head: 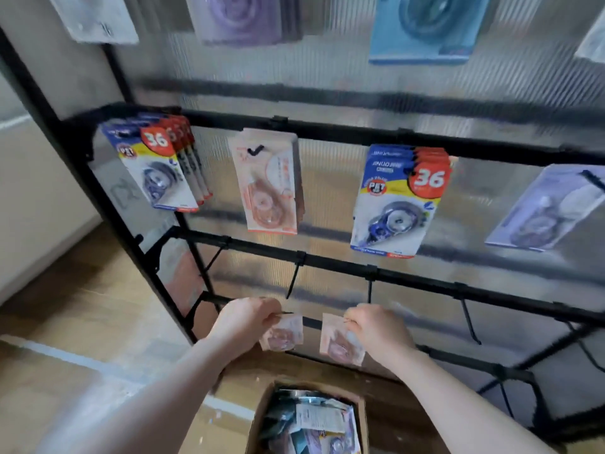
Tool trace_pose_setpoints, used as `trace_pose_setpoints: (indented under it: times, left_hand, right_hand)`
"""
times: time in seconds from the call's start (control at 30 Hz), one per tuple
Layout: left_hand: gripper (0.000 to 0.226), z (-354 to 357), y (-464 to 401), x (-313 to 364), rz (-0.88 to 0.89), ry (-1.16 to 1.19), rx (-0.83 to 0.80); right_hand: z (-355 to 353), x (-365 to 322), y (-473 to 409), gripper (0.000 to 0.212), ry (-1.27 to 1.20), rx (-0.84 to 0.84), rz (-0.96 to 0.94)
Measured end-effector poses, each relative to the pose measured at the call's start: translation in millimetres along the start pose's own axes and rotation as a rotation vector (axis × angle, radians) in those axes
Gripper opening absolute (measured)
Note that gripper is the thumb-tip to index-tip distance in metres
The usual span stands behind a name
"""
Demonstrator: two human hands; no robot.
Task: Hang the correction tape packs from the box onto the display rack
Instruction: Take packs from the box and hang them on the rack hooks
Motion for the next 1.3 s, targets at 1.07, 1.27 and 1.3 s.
trace_pose_setpoints:
  times: [1.07, 1.27, 1.3]
  left_hand:
    - [0.017, -188, -14, 91, 0.097, -0.011, 0.253]
    - [0.018, -190, -30, 160, 0.128, -0.033, 0.262]
    - [0.017, -188, -33, 172, 0.119, -0.024, 0.258]
  right_hand:
    - [-190, 28, 51, 0.022, 0.050, 0.275, 0.042]
    - [-216, 87, 79, 0.023, 0.051, 0.311, 0.041]
    - [-222, 98, 85, 0.022, 0.067, 0.318, 0.039]
Point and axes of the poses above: each hand's wrist, its own y-axis away from the middle knuckle, its own z-axis out of the palm, x = y × z, the point moved 5 cm from there along -y, towards the middle knuckle, and after that the axes turned 7 degrees about x, right-handed, at the moved point
